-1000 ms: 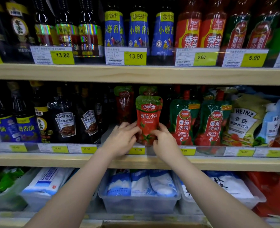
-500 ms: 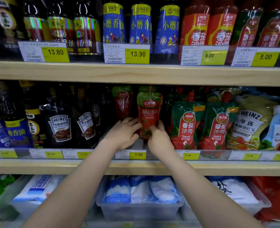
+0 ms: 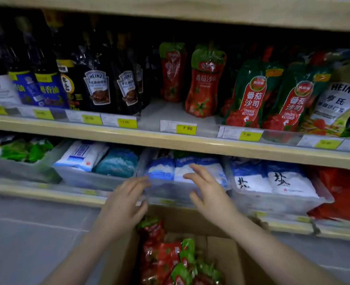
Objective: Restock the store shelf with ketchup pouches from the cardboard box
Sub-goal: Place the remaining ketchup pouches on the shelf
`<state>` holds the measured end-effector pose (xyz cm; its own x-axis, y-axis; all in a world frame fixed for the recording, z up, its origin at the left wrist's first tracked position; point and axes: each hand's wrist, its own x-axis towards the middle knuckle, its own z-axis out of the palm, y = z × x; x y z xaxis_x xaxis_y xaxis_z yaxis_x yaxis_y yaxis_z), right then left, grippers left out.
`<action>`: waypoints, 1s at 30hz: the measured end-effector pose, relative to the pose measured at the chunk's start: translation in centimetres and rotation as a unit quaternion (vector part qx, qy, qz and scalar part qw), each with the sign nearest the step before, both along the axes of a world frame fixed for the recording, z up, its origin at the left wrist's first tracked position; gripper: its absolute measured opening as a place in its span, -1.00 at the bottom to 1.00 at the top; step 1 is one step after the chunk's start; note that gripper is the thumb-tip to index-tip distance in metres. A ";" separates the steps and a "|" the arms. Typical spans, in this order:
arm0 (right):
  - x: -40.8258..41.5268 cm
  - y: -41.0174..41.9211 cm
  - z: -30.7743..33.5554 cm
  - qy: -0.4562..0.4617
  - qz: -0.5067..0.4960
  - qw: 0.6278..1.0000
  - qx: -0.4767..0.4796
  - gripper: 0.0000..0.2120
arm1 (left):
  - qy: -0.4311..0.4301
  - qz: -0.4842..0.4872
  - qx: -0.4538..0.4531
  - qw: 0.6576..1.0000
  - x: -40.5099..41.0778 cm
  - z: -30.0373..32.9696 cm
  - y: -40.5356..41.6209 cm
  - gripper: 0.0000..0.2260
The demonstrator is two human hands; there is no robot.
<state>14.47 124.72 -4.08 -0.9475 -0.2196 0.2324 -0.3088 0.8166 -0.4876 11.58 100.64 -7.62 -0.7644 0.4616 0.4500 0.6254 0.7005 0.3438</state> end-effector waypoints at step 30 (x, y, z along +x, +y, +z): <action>-0.9 -6.0 -13.0 -0.149 0.063 0.987 -0.023 -0.83 | -0.169 0.119 -0.008 0.978 7.8 -13.0 -1.5 -0.55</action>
